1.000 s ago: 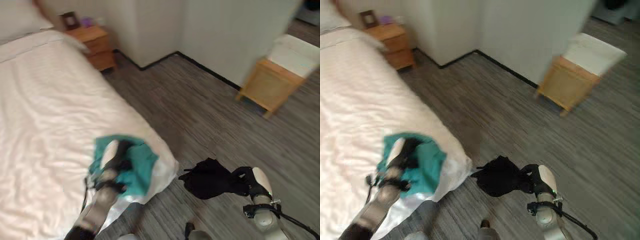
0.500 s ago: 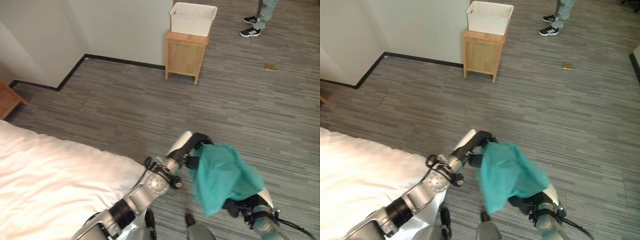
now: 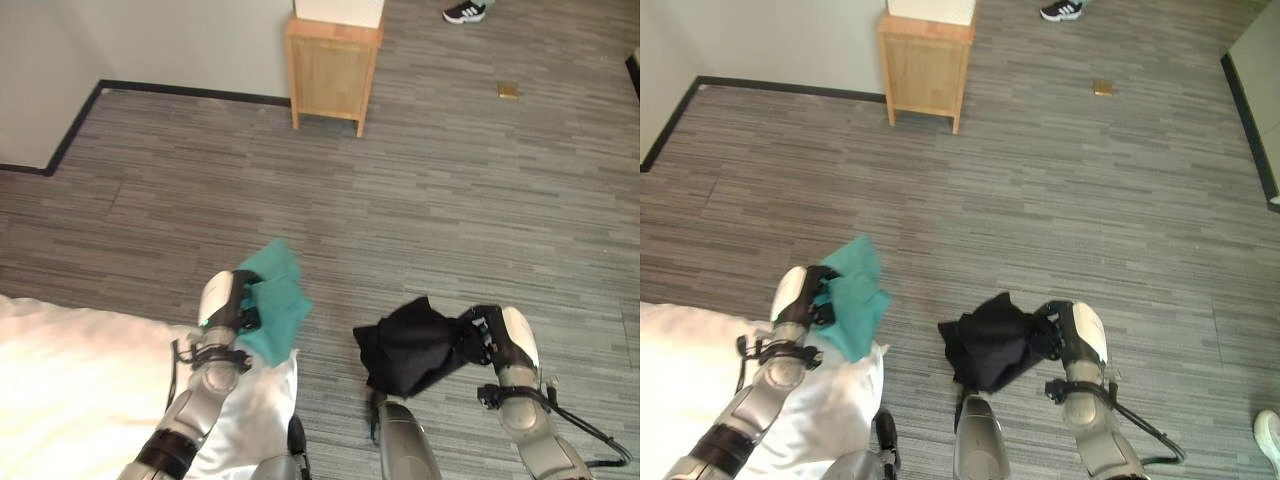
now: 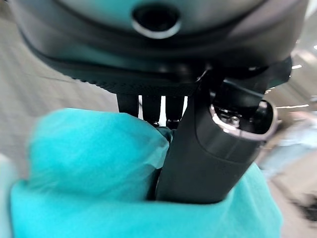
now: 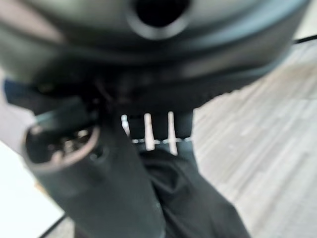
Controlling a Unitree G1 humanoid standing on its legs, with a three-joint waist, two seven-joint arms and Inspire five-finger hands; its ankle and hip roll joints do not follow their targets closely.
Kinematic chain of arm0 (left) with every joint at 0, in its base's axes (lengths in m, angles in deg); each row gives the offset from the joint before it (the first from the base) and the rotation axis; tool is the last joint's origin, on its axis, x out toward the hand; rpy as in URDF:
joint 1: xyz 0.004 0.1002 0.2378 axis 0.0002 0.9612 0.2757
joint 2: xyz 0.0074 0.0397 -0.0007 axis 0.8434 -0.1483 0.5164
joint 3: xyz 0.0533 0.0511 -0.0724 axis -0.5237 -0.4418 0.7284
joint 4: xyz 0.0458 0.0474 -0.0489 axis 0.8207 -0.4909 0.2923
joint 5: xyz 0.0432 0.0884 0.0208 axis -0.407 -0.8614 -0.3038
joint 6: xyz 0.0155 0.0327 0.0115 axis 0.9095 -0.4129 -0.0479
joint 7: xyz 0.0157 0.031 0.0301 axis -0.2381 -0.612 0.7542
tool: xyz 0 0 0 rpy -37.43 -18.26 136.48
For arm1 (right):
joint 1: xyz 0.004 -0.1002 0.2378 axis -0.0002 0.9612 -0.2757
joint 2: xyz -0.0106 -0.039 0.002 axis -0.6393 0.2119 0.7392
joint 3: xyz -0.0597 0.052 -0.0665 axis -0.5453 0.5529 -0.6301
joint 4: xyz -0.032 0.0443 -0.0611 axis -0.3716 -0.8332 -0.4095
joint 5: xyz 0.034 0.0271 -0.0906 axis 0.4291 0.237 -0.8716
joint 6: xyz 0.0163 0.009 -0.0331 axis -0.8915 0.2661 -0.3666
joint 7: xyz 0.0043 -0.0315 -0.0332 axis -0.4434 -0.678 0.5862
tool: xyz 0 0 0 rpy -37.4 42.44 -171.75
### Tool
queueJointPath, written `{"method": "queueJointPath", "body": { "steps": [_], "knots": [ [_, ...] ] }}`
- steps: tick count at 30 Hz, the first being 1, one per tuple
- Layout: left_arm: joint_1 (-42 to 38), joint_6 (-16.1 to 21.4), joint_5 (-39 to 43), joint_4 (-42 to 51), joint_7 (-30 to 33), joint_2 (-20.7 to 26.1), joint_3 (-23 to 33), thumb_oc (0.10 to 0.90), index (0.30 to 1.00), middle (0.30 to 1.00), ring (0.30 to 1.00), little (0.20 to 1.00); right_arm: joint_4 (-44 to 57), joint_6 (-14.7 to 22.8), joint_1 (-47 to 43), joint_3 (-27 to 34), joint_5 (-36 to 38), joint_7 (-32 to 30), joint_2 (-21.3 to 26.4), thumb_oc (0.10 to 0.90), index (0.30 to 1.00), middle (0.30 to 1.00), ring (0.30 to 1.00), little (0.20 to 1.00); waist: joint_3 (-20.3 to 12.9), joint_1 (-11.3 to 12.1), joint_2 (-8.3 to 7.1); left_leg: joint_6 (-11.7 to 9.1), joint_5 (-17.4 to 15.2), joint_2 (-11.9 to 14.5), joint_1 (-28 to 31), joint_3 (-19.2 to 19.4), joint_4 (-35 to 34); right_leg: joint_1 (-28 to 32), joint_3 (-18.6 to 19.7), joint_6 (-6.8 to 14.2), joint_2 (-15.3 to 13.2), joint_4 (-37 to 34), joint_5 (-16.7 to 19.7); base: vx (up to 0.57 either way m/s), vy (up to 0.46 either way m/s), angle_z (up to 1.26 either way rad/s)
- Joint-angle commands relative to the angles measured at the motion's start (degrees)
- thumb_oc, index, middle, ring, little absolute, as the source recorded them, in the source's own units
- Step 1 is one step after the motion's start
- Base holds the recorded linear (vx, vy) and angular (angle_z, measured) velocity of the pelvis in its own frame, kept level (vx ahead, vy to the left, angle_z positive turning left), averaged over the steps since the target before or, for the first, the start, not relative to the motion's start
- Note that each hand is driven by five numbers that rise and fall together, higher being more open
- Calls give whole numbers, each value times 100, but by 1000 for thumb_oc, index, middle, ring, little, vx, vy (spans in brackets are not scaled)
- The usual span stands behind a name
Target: Pick up bed clothes into laundry basket.
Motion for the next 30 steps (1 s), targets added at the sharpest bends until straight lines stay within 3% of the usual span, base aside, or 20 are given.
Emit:
{"method": "queueJointPath", "body": {
  "steps": [1, 3, 5, 6, 8, 9, 10, 12, 13, 14, 15, 16, 17, 20, 23, 24, 25, 28, 30],
  "knots": [
    [-148, 507, -227, 485, 234, -203, 27, 400, 300, 300, 300, 300, 396, 219, -109, 261, -188, -312, 255, 400, 300, 300, 300, 300, -612, -304, 71, -406, -607, 115, 299, -508, -8, 148, -112, 203, 249, -1268, 458, 354, -244, 44],
    [-48, 546, -277, 511, 185, -185, 93, 400, 300, 300, 300, 300, 659, 154, -66, 219, -354, -265, 189, 400, 300, 300, 300, 300, -620, -437, 134, -627, -892, 370, 718, -498, -8, -240, -436, 336, 21, -1560, 724, 624, -481, 55],
    [26, 606, -251, 548, 131, -248, 91, 400, 300, 300, 300, 300, 743, 154, -45, 178, -418, -218, 180, 400, 300, 300, 300, 300, -724, -488, 160, -688, -1061, 531, 962, -534, -8, -131, -504, 313, -26, -1600, 786, 593, -478, 25],
    [91, 620, -250, 566, 125, -276, 71, 400, 300, 300, 300, 300, 777, 174, -30, 145, -433, -171, 161, 400, 300, 300, 300, 300, -810, -509, 167, -729, -981, 637, 1104, -574, -5, -21, -427, 241, -9, -1546, 869, 506, -408, 6],
    [194, 664, -239, 631, 107, -380, -31, 400, 300, 300, 300, 300, 874, 236, 27, 60, -488, -118, 238, 400, 300, 300, 300, 300, -845, -489, 303, -837, -539, 949, 981, -531, 771, 348, -332, 90, 145, -1542, 846, 339, -296, 13],
    [194, 664, -240, 631, 108, -384, -31, 400, 300, 300, 300, 300, 875, 238, 27, 62, -487, -118, 242, 400, 300, 300, 300, 300, -851, -506, 290, -849, -512, 939, 956, -554, 772, 336, -342, 77, 129, -1544, 866, 256, -269, 8],
    [209, 668, -217, 621, 92, -417, -50, 400, 300, 300, 300, 300, 856, 263, 6, 21, -482, -103, 276, 400, 300, 300, 300, 300, -862, -469, 349, -875, -34, 1089, 812, -562, 1362, 565, -326, -9, 241, -1564, 806, 224, -314, 0],
    [238, 724, -39, 653, 92, -442, -53, 400, 300, 300, 300, 300, 840, 289, -92, -58, -470, -69, 393, 400, 300, 300, 300, 300, -787, -345, 234, -753, 897, 1082, 130, -899, 3042, 1014, -287, -343, 233, -1611, 691, 403, -481, -12],
    [221, 747, 33, 688, 87, -438, -63, 400, 300, 300, 300, 300, 819, 282, -153, -109, -452, -71, 424, 400, 300, 300, 300, 300, -753, -280, 132, -702, 1058, 1033, -144, -946, 3667, 1201, -297, -442, 186, -1643, 604, 563, -579, -24],
    [88, 772, 195, 772, 180, -441, -98, 400, 300, 300, 300, 300, 771, 236, -369, -234, -393, -102, 495, 400, 300, 300, 300, 300, -603, -45, -86, -640, 818, 877, -839, -774, 4654, 1549, -149, -513, 59, -1706, 435, 539, -477, -47],
    [27, 783, 265, 798, 217, -469, -98, 400, 300, 300, 300, 300, 731, 210, -461, -303, -335, -95, 513, 400, 300, 300, 300, 300, -566, 71, -132, -640, 572, 733, -1180, -648, 4735, 1691, -97, -522, 20, -1734, 335, 402, -312, -57],
    [26, 783, 265, 798, 217, -467, -97, 400, 300, 300, 300, 300, 728, 211, -464, -304, -335, -95, 511, 400, 300, 300, 300, 300, -573, 72, -139, -637, 577, 725, -1188, -643, 4731, 1680, -94, -520, 12, -1733, 337, 485, -140, -91],
    [-4, 837, 383, 902, 226, -545, -69, 400, 300, 300, 300, 300, 686, 171, -561, -403, -290, -60, 491, 400, 300, 300, 300, 300, -531, 299, -92, -592, 207, 386, -1871, -280, 4268, 2081, 11, -497, 77, -1779, 115, 472, -46, -74],
    [105, 900, 443, 1032, 234, -619, -30, 400, 300, 300, 300, 300, 631, 187, -548, -502, -322, -41, 475, 400, 300, 300, 300, 300, -627, 559, 101, -429, 232, 66, -1935, 135, 2318, 2409, 167, -382, 142, -1779, -185, 602, 32, -62],
    [152, 900, 425, 1051, 231, -690, -40, 400, 300, 300, 300, 300, 569, 199, -553, -589, -427, 1, 502, 400, 300, 300, 300, 300, -703, 786, 379, -490, 893, 8, -2087, 435, 669, 2930, 247, -319, 392, -1779, -571, 560, 42, -48],
    [162, 897, 422, 1055, 231, -701, -47, 400, 300, 300, 300, 300, 564, 201, -544, -589, -430, -1, 509, 400, 300, 300, 300, 300, -697, 787, 357, -489, 962, -44, -1982, 450, 513, 2964, 243, -311, 353, -1779, -599, 625, 20, -33],
    [103, 873, 439, 1008, 256, -770, -83, 400, 300, 300, 300, 300, 465, 169, -608, -606, -460, -36, 495, 400, 300, 300, 300, 300, -700, 909, 386, -555, 1011, 102, -2477, 681, 47, 3404, 295, -298, 351, -1779, -849, 619, 12, -36],
    [87, 860, 433, 1002, 265, -774, -105, 400, 300, 300, 300, 300, 470, 158, -625, -607, -491, -40, 501, 400, 300, 300, 300, 300, -701, 948, 333, -596, 1025, 106, -2600, 789, 14, 3584, 320, -251, 274, -1779, -950, 444, 25, -18],
    [104, 827, 401, 1010, 219, -774, -120, 400, 300, 300, 300, 300, 539, 128, -507, -616, -587, 61, 411, 400, 300, 300, 300, 300, -879, 959, 437, -522, 1399, 333, -2408, 1113, 2, 3958, 467, -159, 229, -1779, -1191, 766, 90, -46]
  ]
}}
